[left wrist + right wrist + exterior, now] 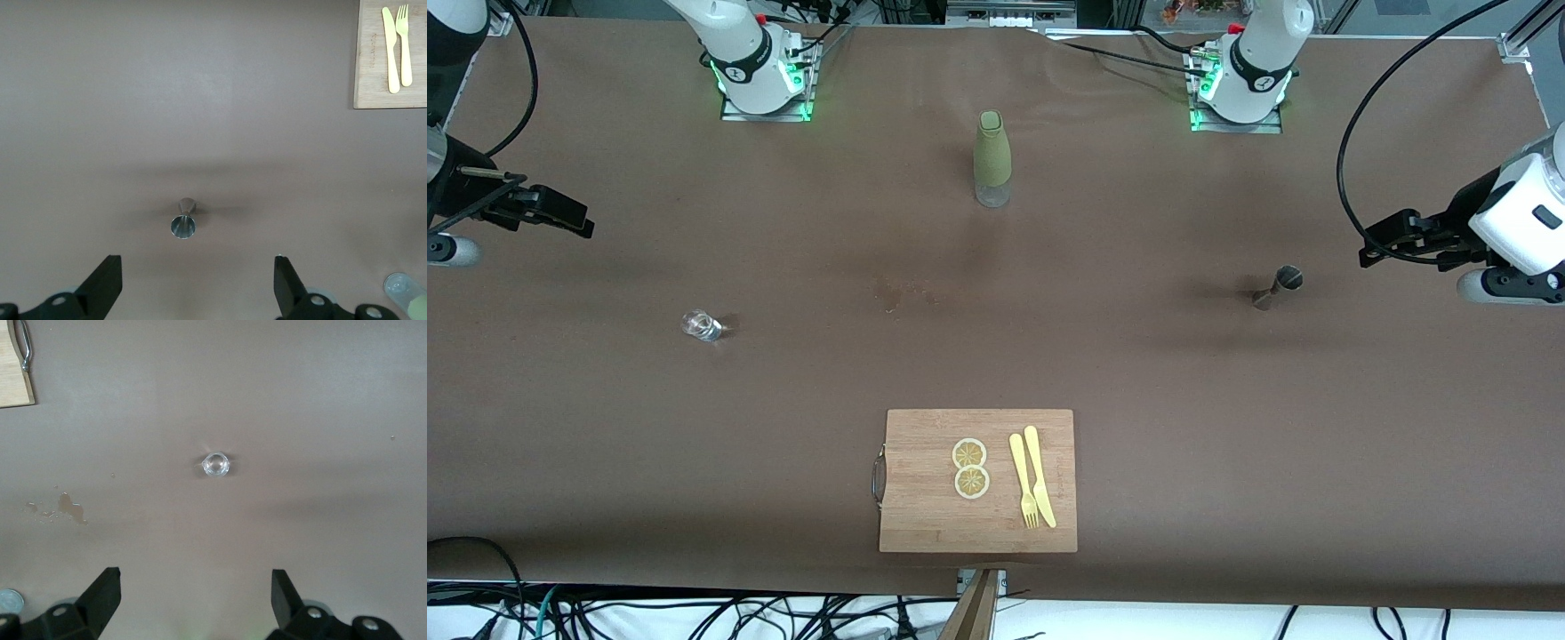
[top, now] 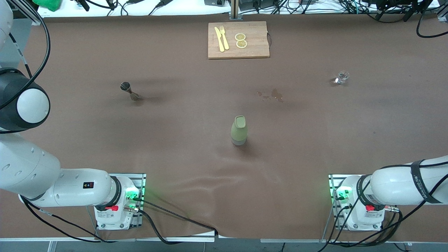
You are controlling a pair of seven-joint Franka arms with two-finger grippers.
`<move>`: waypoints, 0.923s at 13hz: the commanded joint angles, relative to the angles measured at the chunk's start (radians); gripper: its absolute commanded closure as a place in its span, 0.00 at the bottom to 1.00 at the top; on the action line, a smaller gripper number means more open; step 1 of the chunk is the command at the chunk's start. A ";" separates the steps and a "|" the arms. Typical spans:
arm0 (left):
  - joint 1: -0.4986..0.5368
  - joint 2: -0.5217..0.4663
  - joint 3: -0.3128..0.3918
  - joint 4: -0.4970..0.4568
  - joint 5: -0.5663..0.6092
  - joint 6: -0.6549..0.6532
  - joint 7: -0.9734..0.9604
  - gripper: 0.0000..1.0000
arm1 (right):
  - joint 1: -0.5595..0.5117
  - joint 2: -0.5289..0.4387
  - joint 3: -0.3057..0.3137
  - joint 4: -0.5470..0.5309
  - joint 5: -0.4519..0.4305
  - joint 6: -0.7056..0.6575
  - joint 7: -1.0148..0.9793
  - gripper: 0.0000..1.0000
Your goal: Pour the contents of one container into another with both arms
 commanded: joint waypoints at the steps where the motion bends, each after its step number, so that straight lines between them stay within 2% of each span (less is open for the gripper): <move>1: 0.009 -0.008 0.024 -0.020 -0.020 -0.001 0.004 0.00 | -0.007 0.014 0.003 0.026 0.002 -0.014 0.000 0.00; 6: 0.013 0.006 0.102 -0.029 -0.020 -0.003 0.062 0.00 | -0.015 0.011 -0.005 -0.005 0.002 -0.016 -0.061 0.00; 9: 0.019 0.020 0.174 -0.052 -0.030 -0.001 0.386 0.00 | -0.018 0.002 -0.041 -0.054 0.002 -0.001 -0.208 0.00; 12: 0.030 0.026 0.250 -0.092 -0.170 -0.001 0.615 0.00 | -0.024 -0.012 -0.097 -0.144 0.004 0.082 -0.475 0.00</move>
